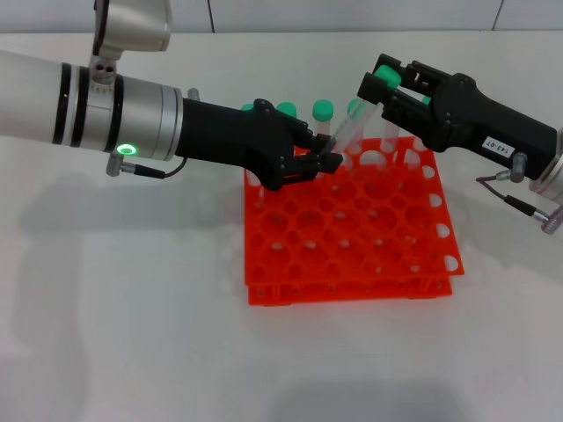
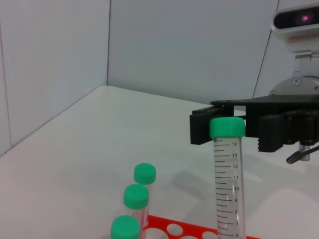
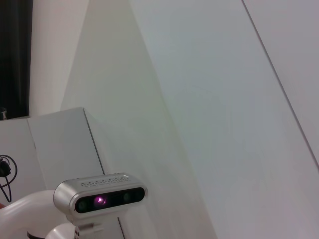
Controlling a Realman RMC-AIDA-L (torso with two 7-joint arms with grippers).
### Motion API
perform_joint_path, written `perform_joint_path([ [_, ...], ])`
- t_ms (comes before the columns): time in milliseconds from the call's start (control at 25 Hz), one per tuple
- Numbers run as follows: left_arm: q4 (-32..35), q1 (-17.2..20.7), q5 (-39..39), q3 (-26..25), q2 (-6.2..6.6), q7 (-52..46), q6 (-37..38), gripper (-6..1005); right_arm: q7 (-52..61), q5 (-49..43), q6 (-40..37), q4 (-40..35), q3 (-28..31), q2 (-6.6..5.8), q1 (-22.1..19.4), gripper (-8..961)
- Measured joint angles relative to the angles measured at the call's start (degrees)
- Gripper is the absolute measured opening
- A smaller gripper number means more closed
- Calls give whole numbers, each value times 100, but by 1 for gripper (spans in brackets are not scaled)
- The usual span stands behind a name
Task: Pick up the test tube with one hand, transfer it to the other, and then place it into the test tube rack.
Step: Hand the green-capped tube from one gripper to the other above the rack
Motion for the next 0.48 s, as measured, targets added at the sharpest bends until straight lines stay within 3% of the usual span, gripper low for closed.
perform_joint_path([
  [240, 0, 3, 3, 0, -7, 3, 0, 324, -2, -13, 0, 0, 0, 0, 0, 312],
  [480, 1, 24, 2, 0, -16, 9, -5, 329, -3, -28, 1, 0, -1, 0, 0, 256],
])
